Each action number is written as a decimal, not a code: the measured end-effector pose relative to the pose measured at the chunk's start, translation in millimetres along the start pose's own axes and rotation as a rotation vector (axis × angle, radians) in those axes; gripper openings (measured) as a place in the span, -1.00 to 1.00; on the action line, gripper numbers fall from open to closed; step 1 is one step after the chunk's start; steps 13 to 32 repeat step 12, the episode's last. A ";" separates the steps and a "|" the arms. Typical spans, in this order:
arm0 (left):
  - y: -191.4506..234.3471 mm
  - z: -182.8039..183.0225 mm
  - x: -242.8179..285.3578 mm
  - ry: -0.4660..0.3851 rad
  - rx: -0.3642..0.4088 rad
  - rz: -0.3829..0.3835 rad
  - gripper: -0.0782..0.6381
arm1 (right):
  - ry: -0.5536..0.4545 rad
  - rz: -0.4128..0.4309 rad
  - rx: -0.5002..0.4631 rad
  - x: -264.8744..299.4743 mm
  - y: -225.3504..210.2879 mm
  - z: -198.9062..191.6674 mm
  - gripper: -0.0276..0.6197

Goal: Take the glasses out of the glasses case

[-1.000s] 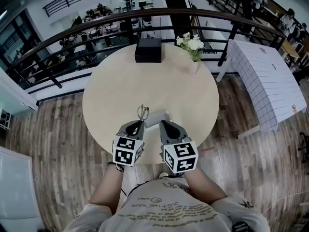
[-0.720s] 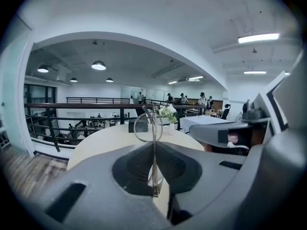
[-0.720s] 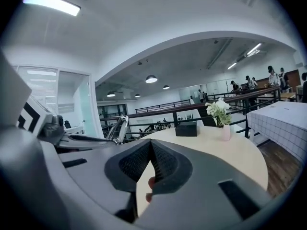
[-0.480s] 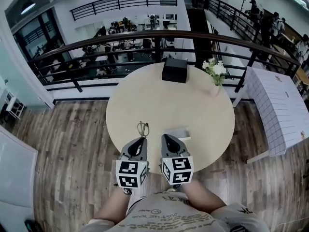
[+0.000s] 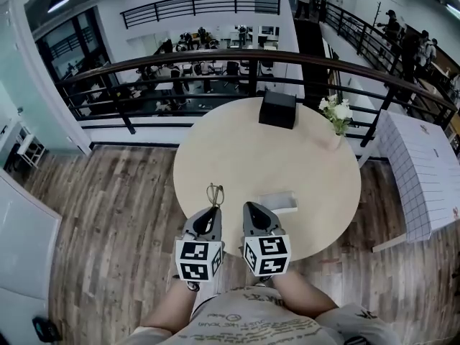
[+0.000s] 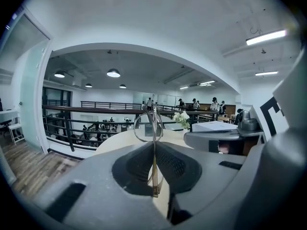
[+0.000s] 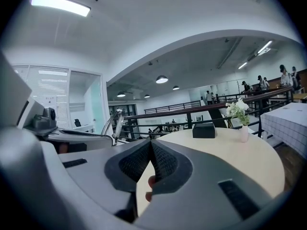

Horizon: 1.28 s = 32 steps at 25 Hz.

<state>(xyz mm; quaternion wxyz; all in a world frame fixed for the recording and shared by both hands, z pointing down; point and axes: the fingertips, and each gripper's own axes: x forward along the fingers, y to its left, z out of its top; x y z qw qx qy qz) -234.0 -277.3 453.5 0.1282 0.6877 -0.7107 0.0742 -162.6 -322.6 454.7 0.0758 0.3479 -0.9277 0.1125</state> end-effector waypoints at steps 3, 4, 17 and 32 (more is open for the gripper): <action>6.5 -6.4 -3.3 0.012 -0.026 0.008 -0.71 | 0.001 0.005 -0.005 -0.2 5.2 -2.9 -0.88; 9.0 -8.1 -4.7 0.014 -0.033 0.008 -0.71 | 0.002 0.004 -0.006 0.1 6.9 -3.7 -0.88; 29.3 -11.9 -14.9 0.016 -0.049 0.010 -0.71 | -0.003 0.012 -0.006 6.4 24.4 -3.7 -0.88; 29.3 -11.9 -14.9 0.016 -0.049 0.010 -0.71 | -0.003 0.012 -0.006 6.4 24.4 -3.7 -0.88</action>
